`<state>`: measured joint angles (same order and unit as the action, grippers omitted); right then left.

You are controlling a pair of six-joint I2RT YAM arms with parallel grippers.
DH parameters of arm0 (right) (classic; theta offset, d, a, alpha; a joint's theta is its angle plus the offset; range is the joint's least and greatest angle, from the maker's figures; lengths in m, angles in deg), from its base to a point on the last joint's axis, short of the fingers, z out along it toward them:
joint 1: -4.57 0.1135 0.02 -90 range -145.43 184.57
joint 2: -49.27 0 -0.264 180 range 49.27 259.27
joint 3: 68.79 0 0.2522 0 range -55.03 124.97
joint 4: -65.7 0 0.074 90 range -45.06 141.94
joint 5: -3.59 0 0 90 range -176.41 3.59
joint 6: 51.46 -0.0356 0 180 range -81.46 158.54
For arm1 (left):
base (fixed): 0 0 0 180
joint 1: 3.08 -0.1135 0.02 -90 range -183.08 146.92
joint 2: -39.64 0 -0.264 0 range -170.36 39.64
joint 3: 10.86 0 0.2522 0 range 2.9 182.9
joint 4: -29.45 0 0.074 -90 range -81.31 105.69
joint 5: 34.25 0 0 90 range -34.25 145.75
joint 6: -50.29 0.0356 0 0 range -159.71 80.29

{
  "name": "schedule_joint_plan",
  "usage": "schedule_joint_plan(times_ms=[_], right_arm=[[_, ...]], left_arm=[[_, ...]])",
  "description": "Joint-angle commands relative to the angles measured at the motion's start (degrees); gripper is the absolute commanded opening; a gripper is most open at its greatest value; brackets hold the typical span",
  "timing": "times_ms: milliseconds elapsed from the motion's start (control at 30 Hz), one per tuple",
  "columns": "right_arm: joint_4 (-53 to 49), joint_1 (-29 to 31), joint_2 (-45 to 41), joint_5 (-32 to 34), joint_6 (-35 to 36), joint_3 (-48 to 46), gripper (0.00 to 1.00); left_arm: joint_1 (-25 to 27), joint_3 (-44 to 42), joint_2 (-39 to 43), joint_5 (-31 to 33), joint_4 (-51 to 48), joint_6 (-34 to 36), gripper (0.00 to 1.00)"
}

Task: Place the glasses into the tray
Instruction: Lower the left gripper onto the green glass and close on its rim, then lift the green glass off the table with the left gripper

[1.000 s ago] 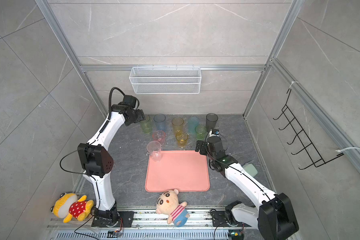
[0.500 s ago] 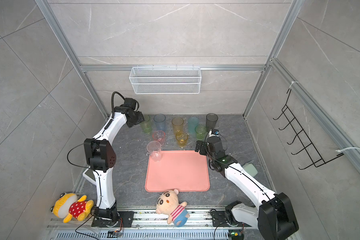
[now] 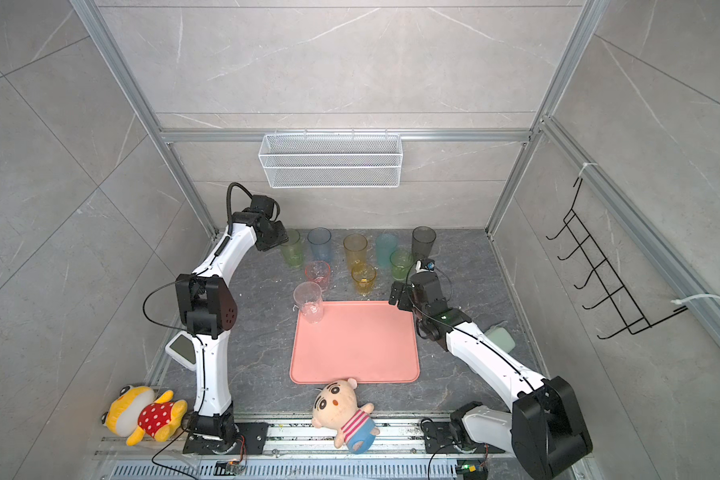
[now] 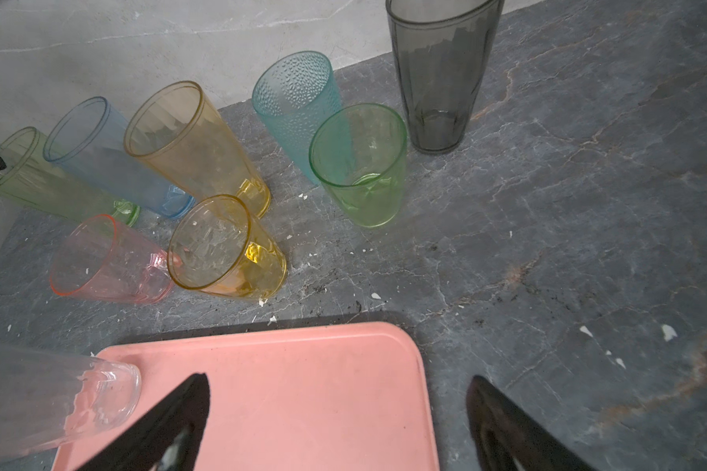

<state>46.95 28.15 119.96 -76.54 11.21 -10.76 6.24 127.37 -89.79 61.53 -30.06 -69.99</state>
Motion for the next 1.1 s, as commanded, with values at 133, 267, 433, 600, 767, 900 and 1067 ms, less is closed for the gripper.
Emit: schedule_joint_plan(times_ms=[133,267,433,600,767,900,1067], right_arm=[[-1.25,0.28,0.84,0.58,0.94,2.12,0.99],[-1.52,0.28,1.24,0.42,0.89,2.37,0.99],[-1.51,0.24,2.39,0.24,0.88,2.82,0.99],[-1.60,0.32,2.68,0.13,0.90,2.92,0.99],[-1.75,0.27,2.49,0.15,0.88,2.90,0.99],[-1.78,0.26,2.43,0.15,0.90,3.01,0.99],[-1.92,0.30,2.26,0.16,0.89,3.01,0.99]], left_arm=[[-0.71,2.69,-1.20,-0.96,0.63,1.37,0.36],[-0.88,2.87,-1.52,-1.55,0.84,1.69,0.27],[-1.39,3.95,-2.24,-1.56,0.39,2.58,0.16],[-1.54,4.16,-1.92,-1.90,0.32,3.06,0.10],[-1.59,4.03,-1.29,-1.91,0.24,3.57,0.07],[-1.59,3.57,0.14,-1.57,-0.26,3.74,0.03],[-1.59,1.11,3.68,-0.72,-0.03,3.96,0.00]])
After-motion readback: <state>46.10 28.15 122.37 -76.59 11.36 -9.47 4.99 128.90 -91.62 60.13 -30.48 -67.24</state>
